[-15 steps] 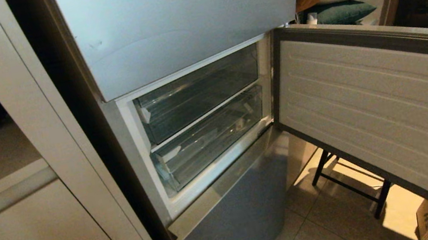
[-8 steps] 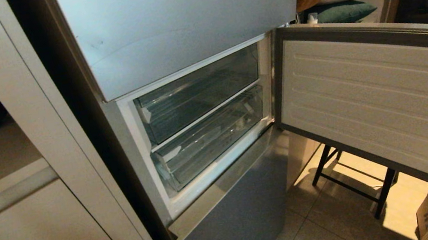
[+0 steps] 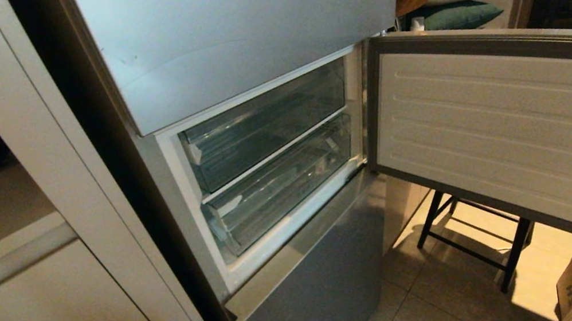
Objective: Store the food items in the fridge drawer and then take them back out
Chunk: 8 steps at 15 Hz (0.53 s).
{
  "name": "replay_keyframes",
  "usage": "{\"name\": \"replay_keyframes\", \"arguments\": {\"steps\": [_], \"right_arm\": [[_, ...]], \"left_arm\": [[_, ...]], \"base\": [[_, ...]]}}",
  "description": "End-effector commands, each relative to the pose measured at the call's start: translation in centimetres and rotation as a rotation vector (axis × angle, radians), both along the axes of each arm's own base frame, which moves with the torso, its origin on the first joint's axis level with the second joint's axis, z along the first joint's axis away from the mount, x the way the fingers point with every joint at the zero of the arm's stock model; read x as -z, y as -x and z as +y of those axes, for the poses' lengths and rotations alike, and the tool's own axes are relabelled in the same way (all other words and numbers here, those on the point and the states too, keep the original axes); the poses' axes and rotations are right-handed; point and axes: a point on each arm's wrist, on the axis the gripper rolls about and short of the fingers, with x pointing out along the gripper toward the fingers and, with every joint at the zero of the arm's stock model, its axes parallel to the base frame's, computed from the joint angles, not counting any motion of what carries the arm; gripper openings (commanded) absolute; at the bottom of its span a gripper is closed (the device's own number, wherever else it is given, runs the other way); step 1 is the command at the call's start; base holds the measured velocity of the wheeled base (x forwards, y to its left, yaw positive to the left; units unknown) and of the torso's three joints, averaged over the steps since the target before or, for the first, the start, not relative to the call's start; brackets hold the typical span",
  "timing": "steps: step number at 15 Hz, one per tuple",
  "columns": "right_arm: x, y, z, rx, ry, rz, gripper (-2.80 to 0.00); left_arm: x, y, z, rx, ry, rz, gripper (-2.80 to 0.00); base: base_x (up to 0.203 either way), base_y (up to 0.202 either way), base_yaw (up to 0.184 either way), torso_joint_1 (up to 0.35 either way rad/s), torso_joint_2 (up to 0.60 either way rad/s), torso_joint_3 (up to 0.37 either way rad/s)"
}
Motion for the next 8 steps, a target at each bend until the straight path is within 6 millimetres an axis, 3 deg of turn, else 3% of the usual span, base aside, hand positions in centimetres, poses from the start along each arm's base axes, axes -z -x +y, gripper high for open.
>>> {"name": "replay_keyframes", "arguments": {"steps": [1, 5, 8], "right_arm": [[0.33, -1.01, -1.56, 0.037, -0.011, 0.021, -2.8], [0.78, -1.62, -2.39, 0.034, -0.015, 0.02, -2.8], [0.86, -0.62, -1.76, 0.027, 0.011, -0.005, -2.8]], "left_arm": [[0.29, -0.08, 0.0, 0.0, 0.0, 0.01, -2.8], [0.29, -0.08, 0.0, 0.0, 0.0, 0.01, -2.8], [0.29, -0.08, 0.0, 0.0, 0.0, 0.01, -2.8]], "base": [[0.0, 0.0, 0.0, 0.0, 0.0, 0.0], [0.0, 0.0, 0.0, 0.0, 0.0, 0.0], [0.0, 0.0, 0.0, 0.0, 0.0, 0.0]]}}
